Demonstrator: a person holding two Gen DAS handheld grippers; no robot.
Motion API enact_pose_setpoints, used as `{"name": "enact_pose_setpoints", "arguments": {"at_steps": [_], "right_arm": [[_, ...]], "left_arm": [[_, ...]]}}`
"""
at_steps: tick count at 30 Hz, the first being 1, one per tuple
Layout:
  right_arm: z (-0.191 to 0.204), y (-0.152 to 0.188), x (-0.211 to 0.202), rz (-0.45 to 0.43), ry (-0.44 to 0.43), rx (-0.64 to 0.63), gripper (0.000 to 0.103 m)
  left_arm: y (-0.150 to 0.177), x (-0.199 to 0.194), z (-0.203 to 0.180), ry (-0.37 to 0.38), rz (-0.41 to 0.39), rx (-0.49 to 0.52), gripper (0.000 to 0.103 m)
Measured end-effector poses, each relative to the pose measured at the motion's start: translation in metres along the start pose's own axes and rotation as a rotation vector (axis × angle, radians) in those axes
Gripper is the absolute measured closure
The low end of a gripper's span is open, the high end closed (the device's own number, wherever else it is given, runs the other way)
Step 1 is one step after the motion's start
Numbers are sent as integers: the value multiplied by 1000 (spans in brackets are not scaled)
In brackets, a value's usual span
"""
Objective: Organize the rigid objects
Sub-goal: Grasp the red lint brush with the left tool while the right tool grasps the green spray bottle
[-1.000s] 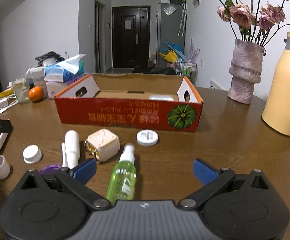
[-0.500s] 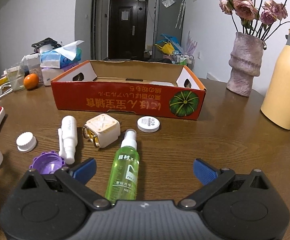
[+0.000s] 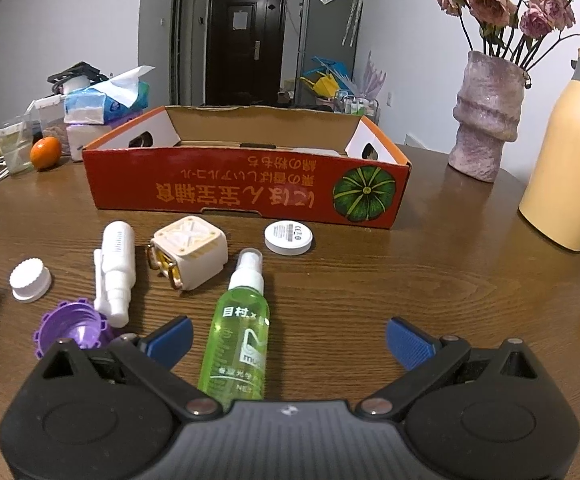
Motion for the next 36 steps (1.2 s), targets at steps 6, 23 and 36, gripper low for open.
{"name": "enact_pose_setpoints", "arguments": {"at_steps": [6, 23, 36], "right_arm": [[-3, 0, 6, 6, -5, 16, 1], [-5, 3, 8, 2, -17, 34, 16], [-1, 5, 10, 12, -62, 31, 59]], "left_arm": [[-4, 27, -3, -23, 57, -26, 4], [-3, 32, -3, 35, 64, -38, 46], [-1, 6, -4, 64, 4, -29, 46]]}}
Point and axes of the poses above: each gripper's, at about its wrist camera, not at the fingertips, and x roughly the way its jaws point, z to its left, y to its underside, the point moved 10 cm from there along x, roughly the way its jaws point, and after that the axes turned 9 degrees about z, right-handed, at the moved point
